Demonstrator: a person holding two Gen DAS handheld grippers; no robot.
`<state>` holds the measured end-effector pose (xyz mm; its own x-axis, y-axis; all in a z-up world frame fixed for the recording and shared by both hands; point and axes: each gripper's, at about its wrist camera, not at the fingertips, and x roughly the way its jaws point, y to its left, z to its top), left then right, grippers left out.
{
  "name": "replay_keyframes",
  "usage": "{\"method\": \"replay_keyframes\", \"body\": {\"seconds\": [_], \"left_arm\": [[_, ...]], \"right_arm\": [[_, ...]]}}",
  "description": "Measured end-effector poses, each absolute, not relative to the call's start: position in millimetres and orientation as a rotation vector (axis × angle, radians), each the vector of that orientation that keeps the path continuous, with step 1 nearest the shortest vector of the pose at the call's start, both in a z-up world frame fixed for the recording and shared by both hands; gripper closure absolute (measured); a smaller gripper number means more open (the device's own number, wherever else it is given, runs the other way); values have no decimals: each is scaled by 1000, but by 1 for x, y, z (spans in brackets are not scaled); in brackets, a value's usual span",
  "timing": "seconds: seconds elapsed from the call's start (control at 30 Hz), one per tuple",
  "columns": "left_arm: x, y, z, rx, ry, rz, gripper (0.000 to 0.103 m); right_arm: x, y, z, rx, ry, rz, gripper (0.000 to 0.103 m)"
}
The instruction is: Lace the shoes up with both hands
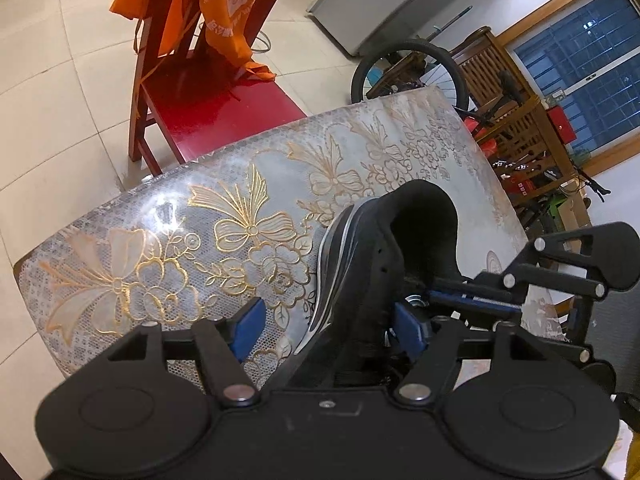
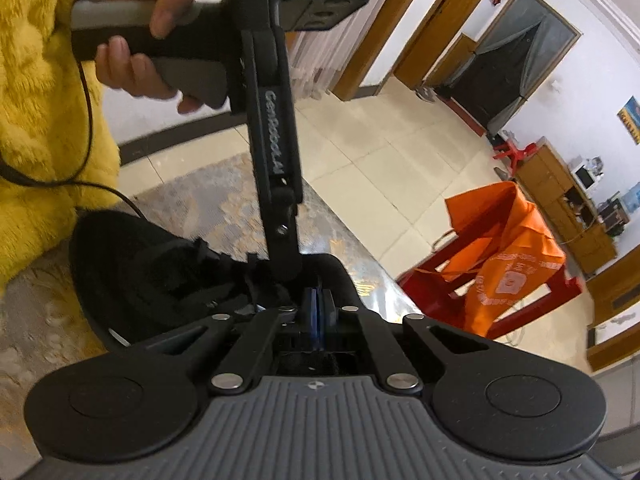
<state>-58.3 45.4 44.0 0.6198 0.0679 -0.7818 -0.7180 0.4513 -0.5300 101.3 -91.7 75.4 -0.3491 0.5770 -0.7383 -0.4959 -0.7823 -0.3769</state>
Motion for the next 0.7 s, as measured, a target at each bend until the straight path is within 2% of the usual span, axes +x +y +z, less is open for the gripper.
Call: {"method": "replay_keyframes", "body": {"seconds": [0.27,0.7], "left_arm": [[-60,46,44,-987,770,553,33],[-62,49,41,-993,772,559,32]], "right_arm": [[100,-92,82,-1182,-132,2179,103],[97,-76,70,-1286,-170,2175,103]]}}
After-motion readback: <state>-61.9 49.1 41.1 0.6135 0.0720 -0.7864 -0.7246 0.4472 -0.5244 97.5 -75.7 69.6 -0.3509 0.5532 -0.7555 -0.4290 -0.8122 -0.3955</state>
